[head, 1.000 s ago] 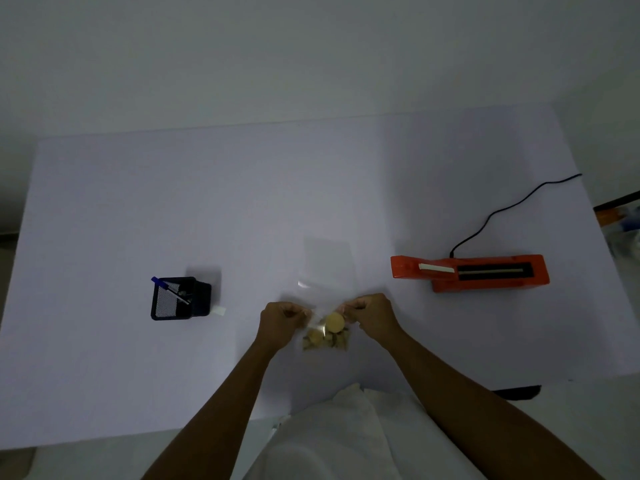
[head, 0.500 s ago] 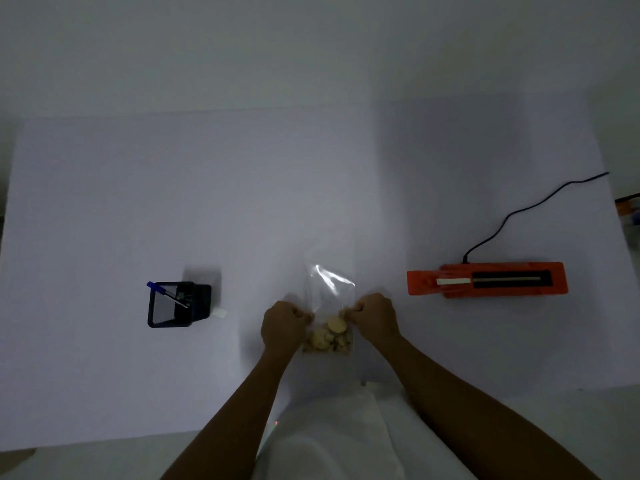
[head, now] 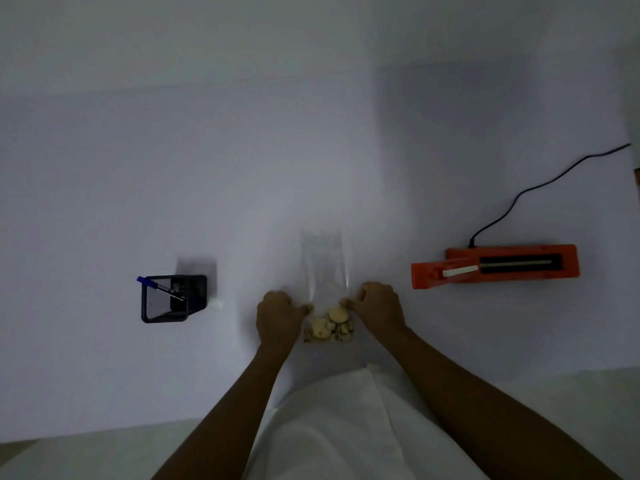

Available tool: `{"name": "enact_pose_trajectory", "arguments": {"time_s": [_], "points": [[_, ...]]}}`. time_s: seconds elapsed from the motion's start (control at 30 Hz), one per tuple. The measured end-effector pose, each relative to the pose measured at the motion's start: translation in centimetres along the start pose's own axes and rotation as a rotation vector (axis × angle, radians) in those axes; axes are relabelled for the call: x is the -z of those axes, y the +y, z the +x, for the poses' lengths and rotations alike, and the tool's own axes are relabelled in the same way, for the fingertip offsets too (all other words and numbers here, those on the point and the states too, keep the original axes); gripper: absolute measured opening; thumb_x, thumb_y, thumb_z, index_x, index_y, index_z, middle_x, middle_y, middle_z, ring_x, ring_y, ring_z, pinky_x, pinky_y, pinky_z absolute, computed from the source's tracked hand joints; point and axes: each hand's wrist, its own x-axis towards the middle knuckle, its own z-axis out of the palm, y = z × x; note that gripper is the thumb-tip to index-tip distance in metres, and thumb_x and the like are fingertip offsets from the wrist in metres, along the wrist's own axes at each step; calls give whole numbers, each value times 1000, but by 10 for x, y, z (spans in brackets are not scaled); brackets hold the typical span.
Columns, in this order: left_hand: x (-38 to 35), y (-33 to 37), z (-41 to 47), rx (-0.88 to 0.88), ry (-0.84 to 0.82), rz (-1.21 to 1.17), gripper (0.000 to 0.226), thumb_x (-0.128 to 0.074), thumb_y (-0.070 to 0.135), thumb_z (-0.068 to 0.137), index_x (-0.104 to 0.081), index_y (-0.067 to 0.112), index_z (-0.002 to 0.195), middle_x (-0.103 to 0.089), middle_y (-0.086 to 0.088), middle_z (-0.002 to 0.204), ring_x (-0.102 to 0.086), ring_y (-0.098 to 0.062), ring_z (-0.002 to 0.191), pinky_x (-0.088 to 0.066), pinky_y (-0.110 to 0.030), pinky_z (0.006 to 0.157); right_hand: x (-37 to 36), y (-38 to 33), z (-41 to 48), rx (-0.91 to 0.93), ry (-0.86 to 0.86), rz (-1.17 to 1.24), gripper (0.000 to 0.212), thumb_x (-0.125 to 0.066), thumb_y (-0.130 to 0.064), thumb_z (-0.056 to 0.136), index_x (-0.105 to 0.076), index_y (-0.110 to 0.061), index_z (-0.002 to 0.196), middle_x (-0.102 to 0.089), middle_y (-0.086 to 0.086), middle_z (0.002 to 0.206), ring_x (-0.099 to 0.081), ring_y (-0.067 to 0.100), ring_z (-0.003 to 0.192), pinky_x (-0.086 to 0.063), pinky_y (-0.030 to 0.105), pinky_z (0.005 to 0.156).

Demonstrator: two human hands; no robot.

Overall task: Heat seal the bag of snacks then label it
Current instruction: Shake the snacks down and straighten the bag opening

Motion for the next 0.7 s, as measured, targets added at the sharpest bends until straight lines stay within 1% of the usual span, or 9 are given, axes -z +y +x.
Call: {"name": "enact_pose_trajectory", "arguments": {"time_s": [0.07, 0.17, 0.27, 0.33, 0.4, 0.47, 0.5, 0.6, 0.7], "points": [[0, -2, 2, -5, 7, 1, 47, -85, 47, 60, -52, 13, 61, -56, -4, 69, -55, -21, 63, -43, -31, 51, -2, 3, 1, 11, 11, 14, 48, -81, -52, 69, -49, -20, 57, -56, -2, 58, -58, 17, 58, -47, 33, 52], [-1, -2, 1, 12, 14, -42, 48, -87, 44, 60, -49, 15, 59, -56, -3, 65, -52, -18, 59, -33, -26, 48, -1, 6, 3, 45, 25, 50, 47, -83, -48, 69, -46, -23, 55, -56, -2, 58, -55, 14, 56, -47, 33, 53], [-2, -3, 1, 43, 38, -86, 45, -88, 41, 59, -53, 12, 60, -58, -3, 63, -52, -17, 56, -33, -25, 46, 1, 8, 4, 106, 27, 77, 40, -85, -34, 71, -49, -20, 60, -53, -4, 60, -50, 11, 56, -42, 30, 53], [-3, -3, 1, 44, 45, -92, 45, -89, 41, 59, -54, 12, 60, -58, -3, 61, -51, -15, 55, -33, -24, 46, 1, 7, 5, 238, 53, 94, 27, -83, -16, 72, -56, -15, 69, -53, -3, 69, -50, 14, 62, -42, 28, 58], [-3, -2, 1, 35, 50, -85, 44, -88, 42, 59, -53, 14, 60, -58, 0, 62, -52, -15, 56, -32, -24, 46, -1, 3, 6, 439, 83, 116, 14, -73, 3, 74, -65, -6, 80, -59, 4, 79, -57, 20, 71, -47, 30, 65], [-4, -3, 1, 23, 50, -68, 44, -87, 44, 60, -54, 15, 61, -58, 1, 63, -53, -15, 57, -33, -24, 47, -5, -7, 8, 576, 58, 212, 16, -68, 9, 77, -72, 0, 89, -70, 12, 87, -66, 22, 80, -54, 27, 76], [-4, -4, 1, 19, 49, -61, 44, -87, 45, 60, -54, 15, 62, -57, 2, 62, -53, -15, 57, -33, -24, 47, -6, -16, 5, 583, 2, 289, 15, -68, 7, 79, -74, 0, 91, -73, 12, 90, -69, 19, 83, -56, 25, 80], [-5, -5, 1, 5, 56, -49, 48, -86, 51, 58, -53, 16, 59, -55, 3, 59, -52, -15, 54, -33, -24, 45, -11, -29, 3, 436, -258, 499, 13, -66, 1, 85, -77, -3, 91, -77, 8, 90, -73, 13, 85, -57, 25, 83], [-4, -5, 0, -14, 69, -33, 50, -86, 53, 57, -51, 18, 59, -56, 3, 62, -50, -13, 55, -30, -24, 45, -17, -20, 7, 332, -365, 572, 20, -58, 5, 87, -77, 0, 92, -77, 12, 91, -74, 18, 87, -58, 29, 84]]}}
